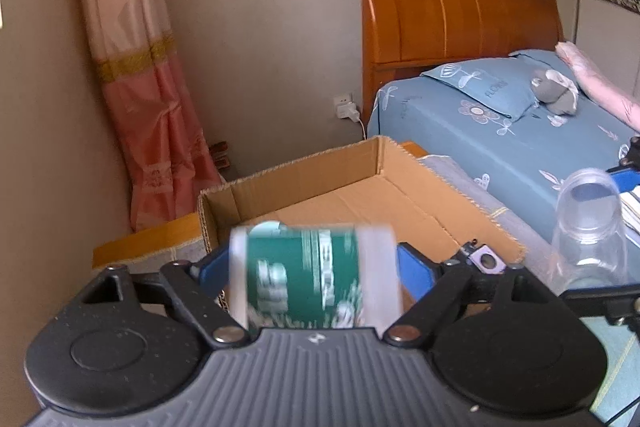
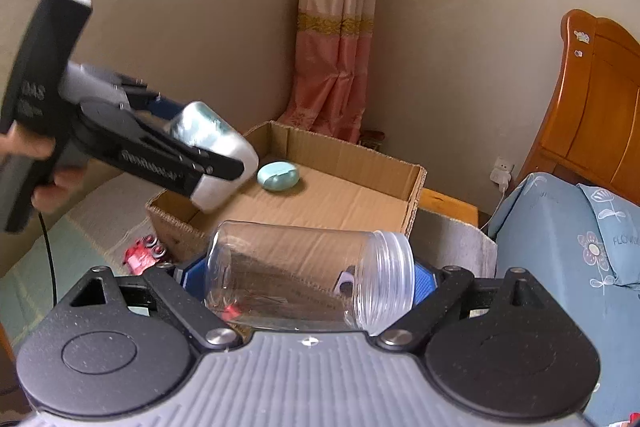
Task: Organize rigid objects
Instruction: 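Carry bottle and jar into cardboard box, open left tool then right tool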
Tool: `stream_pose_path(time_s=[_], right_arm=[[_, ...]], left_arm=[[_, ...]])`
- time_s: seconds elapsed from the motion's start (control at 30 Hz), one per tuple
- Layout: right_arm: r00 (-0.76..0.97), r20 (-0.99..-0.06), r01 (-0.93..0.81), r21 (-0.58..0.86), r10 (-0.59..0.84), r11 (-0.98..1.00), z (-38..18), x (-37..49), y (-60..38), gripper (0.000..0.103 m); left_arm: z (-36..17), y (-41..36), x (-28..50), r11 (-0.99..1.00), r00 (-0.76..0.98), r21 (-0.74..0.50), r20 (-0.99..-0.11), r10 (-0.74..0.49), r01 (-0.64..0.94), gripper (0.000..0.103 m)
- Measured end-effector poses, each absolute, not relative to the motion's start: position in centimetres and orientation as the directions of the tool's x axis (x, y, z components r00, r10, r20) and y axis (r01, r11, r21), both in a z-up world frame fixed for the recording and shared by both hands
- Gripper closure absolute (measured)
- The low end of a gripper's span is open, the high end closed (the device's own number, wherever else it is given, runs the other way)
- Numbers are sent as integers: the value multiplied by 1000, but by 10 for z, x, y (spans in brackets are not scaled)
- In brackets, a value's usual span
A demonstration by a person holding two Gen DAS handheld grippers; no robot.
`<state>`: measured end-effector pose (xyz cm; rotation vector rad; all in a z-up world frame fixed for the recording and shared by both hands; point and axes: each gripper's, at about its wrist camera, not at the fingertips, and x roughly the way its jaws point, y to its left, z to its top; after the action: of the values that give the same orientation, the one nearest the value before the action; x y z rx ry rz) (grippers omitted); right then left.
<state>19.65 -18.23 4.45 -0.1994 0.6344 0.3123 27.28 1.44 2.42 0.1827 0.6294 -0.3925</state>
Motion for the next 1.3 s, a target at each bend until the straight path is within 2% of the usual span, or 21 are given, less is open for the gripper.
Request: stream_pose_path(time_s=[0.17, 0.43, 1.0, 1.13, 1.3], right_arm=[[760, -611, -333, -71, 223, 940, 44, 207, -181, 9], [741, -635, -314, -37, 220, 949, 42, 236, -176, 9], [663, -742, -203, -49, 100, 978, 22, 354, -159, 9], [660, -750, -146, -71, 44, 987, 14, 374, -161, 0], [663, -748, -154, -93, 33, 984, 16, 364, -162, 0]], left_arm=[[11, 20, 263, 906, 723, 61, -626, -293, 420, 5], [13, 32, 221, 923, 774, 143, -598, -208, 358, 3], [22, 79, 195, 959, 799, 114, -583, -147, 259, 1], [18, 83, 196, 963, 794, 112, -593, -134, 247, 1], [13, 87, 193, 964, 787, 112, -603, -128, 242, 1]])
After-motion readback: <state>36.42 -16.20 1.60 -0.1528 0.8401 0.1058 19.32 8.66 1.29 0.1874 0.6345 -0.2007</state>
